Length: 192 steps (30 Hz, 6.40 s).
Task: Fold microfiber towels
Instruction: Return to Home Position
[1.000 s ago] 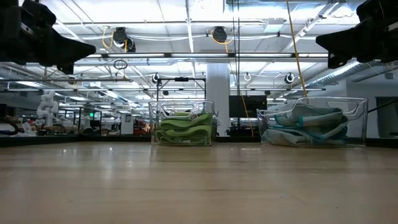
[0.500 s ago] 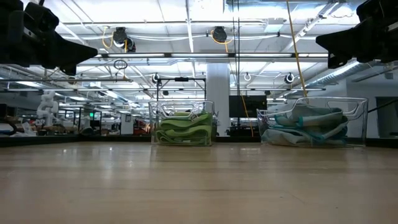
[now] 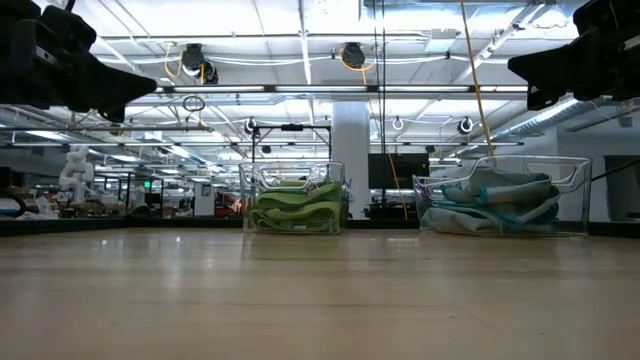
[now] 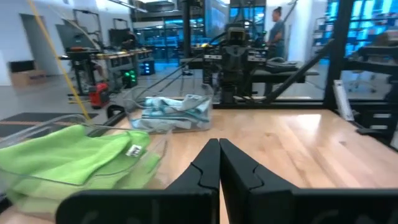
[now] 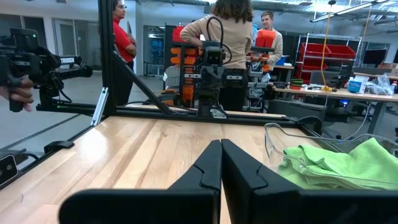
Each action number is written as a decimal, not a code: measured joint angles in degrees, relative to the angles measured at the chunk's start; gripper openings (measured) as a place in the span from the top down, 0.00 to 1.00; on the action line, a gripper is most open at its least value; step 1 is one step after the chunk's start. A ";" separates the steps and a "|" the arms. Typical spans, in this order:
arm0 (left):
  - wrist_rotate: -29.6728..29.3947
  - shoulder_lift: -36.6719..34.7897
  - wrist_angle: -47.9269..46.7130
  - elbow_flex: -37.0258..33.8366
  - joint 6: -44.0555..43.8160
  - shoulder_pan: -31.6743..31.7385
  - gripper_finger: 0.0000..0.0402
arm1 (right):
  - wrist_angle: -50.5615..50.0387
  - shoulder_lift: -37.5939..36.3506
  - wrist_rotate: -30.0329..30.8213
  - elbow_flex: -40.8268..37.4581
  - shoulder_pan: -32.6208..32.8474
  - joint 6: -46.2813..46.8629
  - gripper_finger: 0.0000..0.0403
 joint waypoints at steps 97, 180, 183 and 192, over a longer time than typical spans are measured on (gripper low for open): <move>0.75 0.02 0.47 -0.04 -1.14 -0.05 0.99 | -3.67 3.63 -4.50 0.01 -4.13 1.81 1.00; 0.54 0.02 0.46 0.00 -1.14 -0.05 0.99 | -3.87 -0.11 -4.52 -0.01 -4.11 -2.59 1.00; 0.54 0.02 0.47 0.00 -1.14 -0.05 0.99 | -3.85 -0.11 -4.52 0.01 -4.11 -2.59 1.00; 0.54 0.02 0.47 0.00 -1.14 -0.05 0.99 | -3.86 -0.11 -4.52 0.00 -4.11 -2.59 1.00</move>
